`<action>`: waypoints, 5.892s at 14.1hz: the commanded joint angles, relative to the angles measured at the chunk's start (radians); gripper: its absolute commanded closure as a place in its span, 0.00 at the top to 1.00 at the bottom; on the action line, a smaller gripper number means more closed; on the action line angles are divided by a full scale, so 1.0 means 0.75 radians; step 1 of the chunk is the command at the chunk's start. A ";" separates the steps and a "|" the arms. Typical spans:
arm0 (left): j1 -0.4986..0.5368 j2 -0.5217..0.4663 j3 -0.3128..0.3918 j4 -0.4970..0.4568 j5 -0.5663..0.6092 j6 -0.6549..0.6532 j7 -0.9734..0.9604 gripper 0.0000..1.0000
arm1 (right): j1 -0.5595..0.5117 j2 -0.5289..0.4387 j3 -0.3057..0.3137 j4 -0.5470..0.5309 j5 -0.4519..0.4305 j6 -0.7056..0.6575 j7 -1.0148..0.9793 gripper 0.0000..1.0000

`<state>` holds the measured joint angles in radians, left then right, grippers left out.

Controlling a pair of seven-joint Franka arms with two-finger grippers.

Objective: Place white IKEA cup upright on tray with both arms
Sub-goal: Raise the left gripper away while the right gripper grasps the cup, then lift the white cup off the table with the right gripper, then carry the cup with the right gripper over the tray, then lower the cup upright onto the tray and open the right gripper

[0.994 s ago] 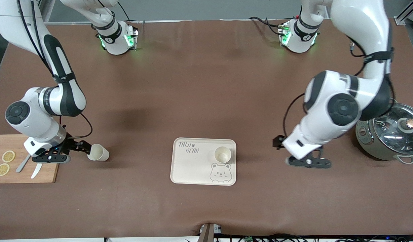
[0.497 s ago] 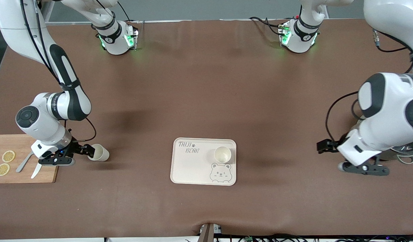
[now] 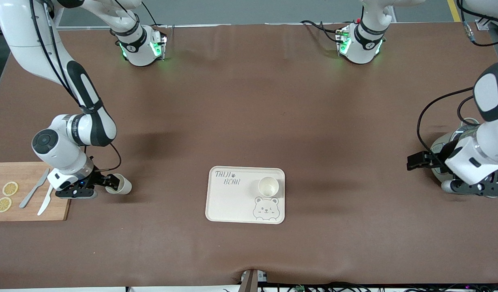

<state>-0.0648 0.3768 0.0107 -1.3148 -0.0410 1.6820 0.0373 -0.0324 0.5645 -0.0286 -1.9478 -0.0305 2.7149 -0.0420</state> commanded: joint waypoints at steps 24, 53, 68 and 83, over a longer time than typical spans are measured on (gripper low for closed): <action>-0.004 -0.541 -0.117 -0.545 0.055 -0.026 -0.033 1.00 | -0.004 -0.018 0.005 0.002 -0.013 -0.008 -0.007 0.00; 0.039 -0.519 -0.112 -0.591 0.055 0.099 -0.003 1.00 | 0.587 0.112 0.183 0.695 0.055 -0.603 1.399 0.00; 0.039 -0.519 -0.119 -0.597 0.055 0.107 0.065 1.00 | 0.651 0.292 0.181 0.711 -0.176 -0.442 1.590 0.00; 0.041 -0.506 -0.117 -0.597 0.051 0.107 0.091 1.00 | 0.716 0.354 0.126 0.711 -0.215 -0.368 1.649 0.00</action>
<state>-0.0471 -0.0020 -0.0688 -1.7577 0.0167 1.7507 0.0868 0.4912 0.8113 0.0768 -1.4466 -0.1614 2.4389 1.1620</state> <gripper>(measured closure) 0.000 0.956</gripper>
